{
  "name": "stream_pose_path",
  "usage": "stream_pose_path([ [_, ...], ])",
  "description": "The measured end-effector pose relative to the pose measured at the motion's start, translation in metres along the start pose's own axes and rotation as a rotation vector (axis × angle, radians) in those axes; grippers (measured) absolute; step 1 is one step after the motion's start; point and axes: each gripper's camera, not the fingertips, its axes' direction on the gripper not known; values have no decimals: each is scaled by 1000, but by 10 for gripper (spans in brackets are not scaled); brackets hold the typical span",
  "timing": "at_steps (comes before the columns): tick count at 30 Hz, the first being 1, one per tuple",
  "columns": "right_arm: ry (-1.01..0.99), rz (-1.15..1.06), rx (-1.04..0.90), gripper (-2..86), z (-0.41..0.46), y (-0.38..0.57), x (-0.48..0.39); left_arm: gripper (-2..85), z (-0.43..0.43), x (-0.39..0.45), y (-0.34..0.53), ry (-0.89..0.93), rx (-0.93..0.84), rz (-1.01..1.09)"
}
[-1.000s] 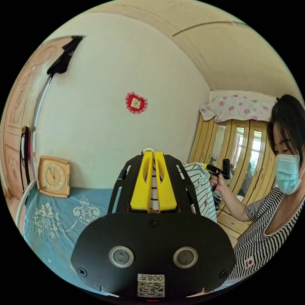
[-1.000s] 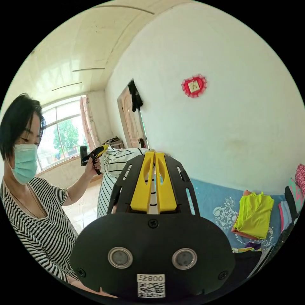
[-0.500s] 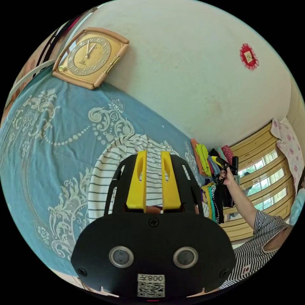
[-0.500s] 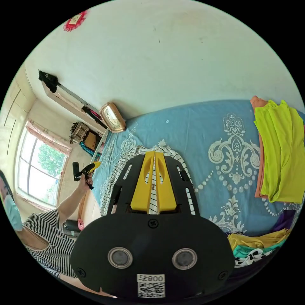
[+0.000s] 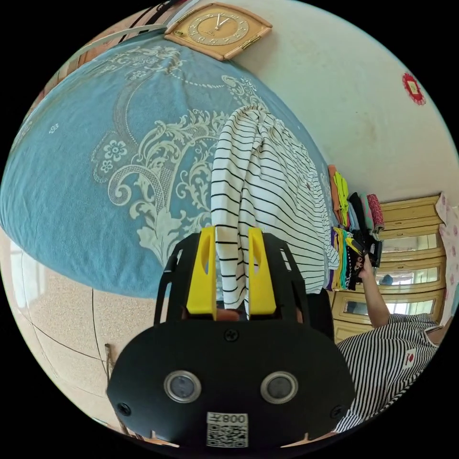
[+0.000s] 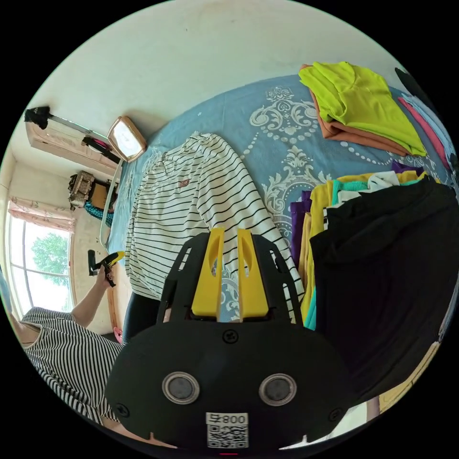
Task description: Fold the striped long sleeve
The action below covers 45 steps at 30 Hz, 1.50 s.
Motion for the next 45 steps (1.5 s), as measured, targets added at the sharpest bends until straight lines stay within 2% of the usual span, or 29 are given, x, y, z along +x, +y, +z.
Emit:
stream_pose_path([
  [2, -17, 1, 6, 49, 8, 2, -15, 39, 13, 6, -11, -33, -40, -16],
  [5, -21, -17, 0, 44, 22, 1, -42, 15, 5, 20, -31, -74, 5, -2],
  [10, -5, -36, 6, 46, 40, -11, -76, 7, -56, 33, -73, -181, 211, 10],
  [14, 31, -45, -9, 56, 61, -37, -100, 10, -82, 35, -91, -251, 308, -32],
  [16, 72, -62, -20, 57, 71, -53, -113, 17, -92, 34, -99, -338, 373, -71],
  [18, 120, -73, -45, 59, 90, -75, -126, 29, -92, 28, -105, -308, 412, -127],
  [21, 163, -65, -97, 62, 123, -99, -137, 61, -75, 21, -110, -170, 471, -198],
  [27, 345, -39, -300, 34, 202, -121, -157, 79, -9, 58, -144, -65, 352, -99],
  [31, 357, -59, -303, 5, 204, -129, -174, 80, 21, 109, -190, 32, 320, 54],
  [35, 391, -31, -225, -2, 171, -150, -177, 83, 45, 155, -243, 36, 263, 183],
  [41, 249, -18, -80, 0, 136, -161, -197, 84, 99, 210, -330, 9, 166, 243],
  [45, 136, 15, 13, 12, 127, -156, -205, 84, 128, 239, -380, -88, 122, 267],
])
